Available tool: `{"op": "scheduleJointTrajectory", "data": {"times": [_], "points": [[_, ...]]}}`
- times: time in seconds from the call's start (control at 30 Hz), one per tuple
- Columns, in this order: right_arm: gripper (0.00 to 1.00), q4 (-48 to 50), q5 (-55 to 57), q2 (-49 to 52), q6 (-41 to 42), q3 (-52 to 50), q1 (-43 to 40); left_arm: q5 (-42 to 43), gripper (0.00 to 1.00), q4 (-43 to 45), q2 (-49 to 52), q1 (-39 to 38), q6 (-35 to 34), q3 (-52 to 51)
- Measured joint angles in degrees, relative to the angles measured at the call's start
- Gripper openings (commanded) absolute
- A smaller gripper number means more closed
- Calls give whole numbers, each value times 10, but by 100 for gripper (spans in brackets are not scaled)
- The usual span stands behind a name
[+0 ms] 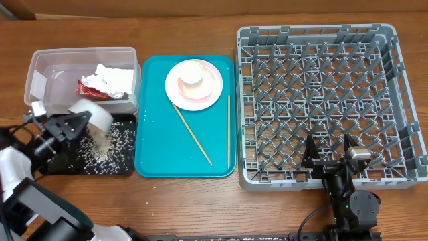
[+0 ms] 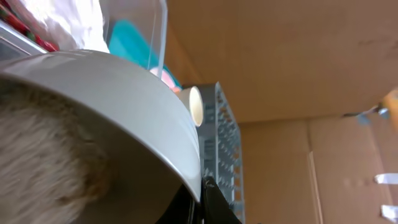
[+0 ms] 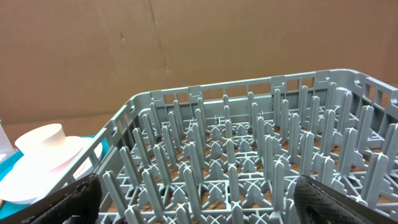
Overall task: Sort waste into correct bins and load items into the dishwasher
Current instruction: 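Lift the bowl over the black tray and tip out the rice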
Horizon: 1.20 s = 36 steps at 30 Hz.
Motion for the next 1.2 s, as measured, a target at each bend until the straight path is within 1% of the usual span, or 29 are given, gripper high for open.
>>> {"op": "scheduleJointTrajectory", "data": {"times": [0.13,0.37,0.53,0.73,0.83,0.97,1.2], "points": [[100,0,0,0,0,0,0,22,4,1,0,25,4,-15],[100,0,0,0,0,0,0,37,4,30,0,28,14,-23],[100,0,0,0,0,0,0,74,4,15,0,28,37,-24],[100,0,0,0,0,0,0,99,4,6,0,27,59,-24],[100,0,0,0,0,0,0,102,4,4,0,26,64,-24],[100,0,0,0,0,0,0,105,4,-35,0,26,75,-25],[100,0,0,0,0,0,0,103,4,-45,0,26,79,-26]]}}
